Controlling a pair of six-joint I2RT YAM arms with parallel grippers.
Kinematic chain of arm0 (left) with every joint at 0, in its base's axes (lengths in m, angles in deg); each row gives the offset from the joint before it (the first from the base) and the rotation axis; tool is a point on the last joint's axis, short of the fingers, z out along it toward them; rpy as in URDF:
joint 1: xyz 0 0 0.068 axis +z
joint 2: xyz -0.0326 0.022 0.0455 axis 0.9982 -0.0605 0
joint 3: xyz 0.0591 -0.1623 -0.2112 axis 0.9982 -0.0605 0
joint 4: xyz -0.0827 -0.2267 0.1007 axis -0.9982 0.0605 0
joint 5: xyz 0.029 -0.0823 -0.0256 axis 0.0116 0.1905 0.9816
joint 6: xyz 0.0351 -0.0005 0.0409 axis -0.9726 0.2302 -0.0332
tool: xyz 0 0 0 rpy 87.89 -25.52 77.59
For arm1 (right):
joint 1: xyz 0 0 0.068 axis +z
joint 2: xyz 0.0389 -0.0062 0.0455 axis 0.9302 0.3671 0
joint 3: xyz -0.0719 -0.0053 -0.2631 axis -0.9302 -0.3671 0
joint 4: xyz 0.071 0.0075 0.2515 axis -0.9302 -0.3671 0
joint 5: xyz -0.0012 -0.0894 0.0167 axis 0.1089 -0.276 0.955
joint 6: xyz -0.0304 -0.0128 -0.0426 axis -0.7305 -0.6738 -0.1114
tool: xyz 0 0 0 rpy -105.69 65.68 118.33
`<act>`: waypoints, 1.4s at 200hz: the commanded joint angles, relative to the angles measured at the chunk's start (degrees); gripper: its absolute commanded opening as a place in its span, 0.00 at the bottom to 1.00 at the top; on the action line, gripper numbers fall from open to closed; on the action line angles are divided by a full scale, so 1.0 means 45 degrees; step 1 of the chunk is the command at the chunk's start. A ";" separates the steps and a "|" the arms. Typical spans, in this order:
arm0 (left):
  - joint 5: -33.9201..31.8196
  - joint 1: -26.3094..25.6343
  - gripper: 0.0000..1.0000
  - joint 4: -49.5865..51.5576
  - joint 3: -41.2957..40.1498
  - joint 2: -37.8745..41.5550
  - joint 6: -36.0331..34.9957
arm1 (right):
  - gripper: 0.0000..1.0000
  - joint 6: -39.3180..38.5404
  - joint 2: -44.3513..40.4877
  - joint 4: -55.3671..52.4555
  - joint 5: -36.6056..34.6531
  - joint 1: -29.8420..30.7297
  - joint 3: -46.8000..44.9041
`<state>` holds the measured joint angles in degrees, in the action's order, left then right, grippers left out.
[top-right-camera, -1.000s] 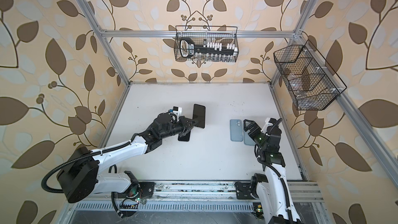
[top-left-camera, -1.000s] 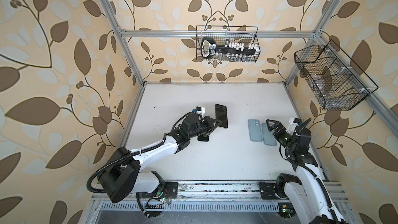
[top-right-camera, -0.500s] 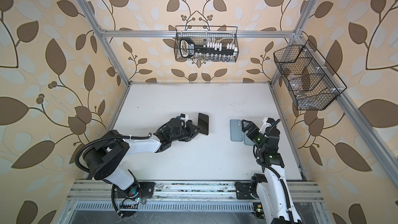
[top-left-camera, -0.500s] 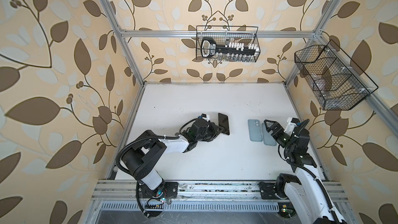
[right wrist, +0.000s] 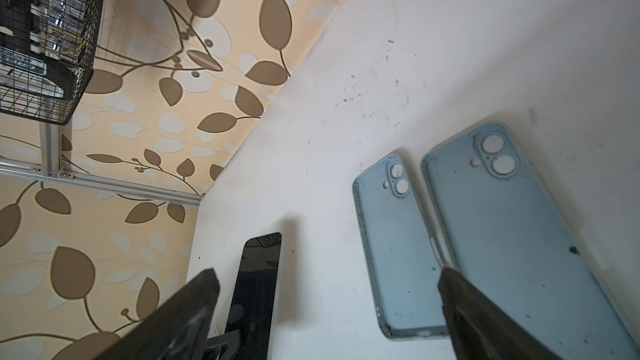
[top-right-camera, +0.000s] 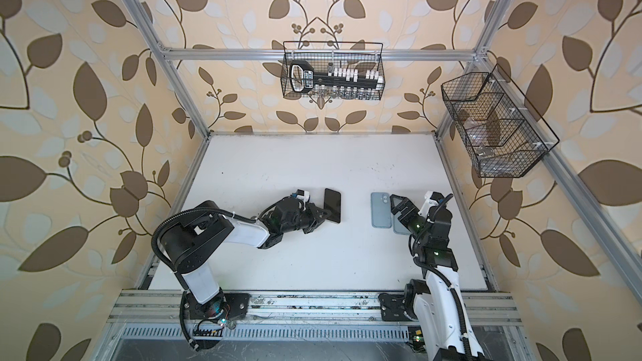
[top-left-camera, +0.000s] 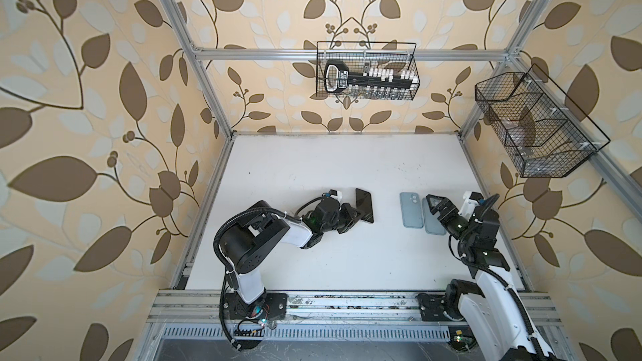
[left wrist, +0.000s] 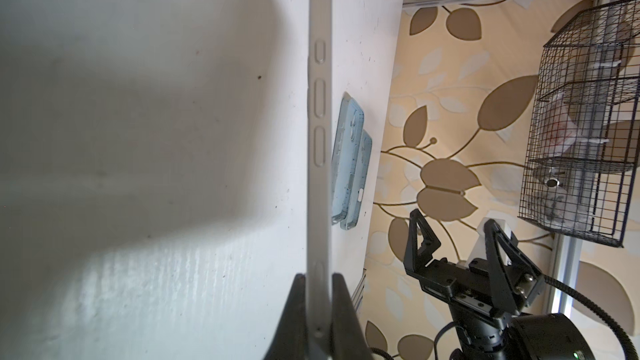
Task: Take the phone out of the phone case
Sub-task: Place the phone at the center of the table.
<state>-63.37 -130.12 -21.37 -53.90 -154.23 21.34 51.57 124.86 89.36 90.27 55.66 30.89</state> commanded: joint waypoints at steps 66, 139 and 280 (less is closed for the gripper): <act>-0.0483 -0.0273 0.05 -0.1476 -0.0118 -0.0341 0.0078 | 1.00 0.0099 -0.0110 0.0171 0.0196 -0.0092 -0.0246; -0.0778 -0.0391 0.16 -0.1342 -0.0181 -0.0429 0.0232 | 1.00 0.0080 -0.0190 0.0100 0.0214 -0.0129 -0.0246; -0.1057 -0.0488 0.50 -0.1254 -0.0416 -0.0736 0.0696 | 1.00 0.0075 -0.0210 0.0130 0.0330 -0.0272 -0.0299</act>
<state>-66.96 -131.63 -24.28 -55.28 -157.85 24.16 51.76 124.71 89.47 90.93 54.83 30.67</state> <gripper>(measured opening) 0.490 0.998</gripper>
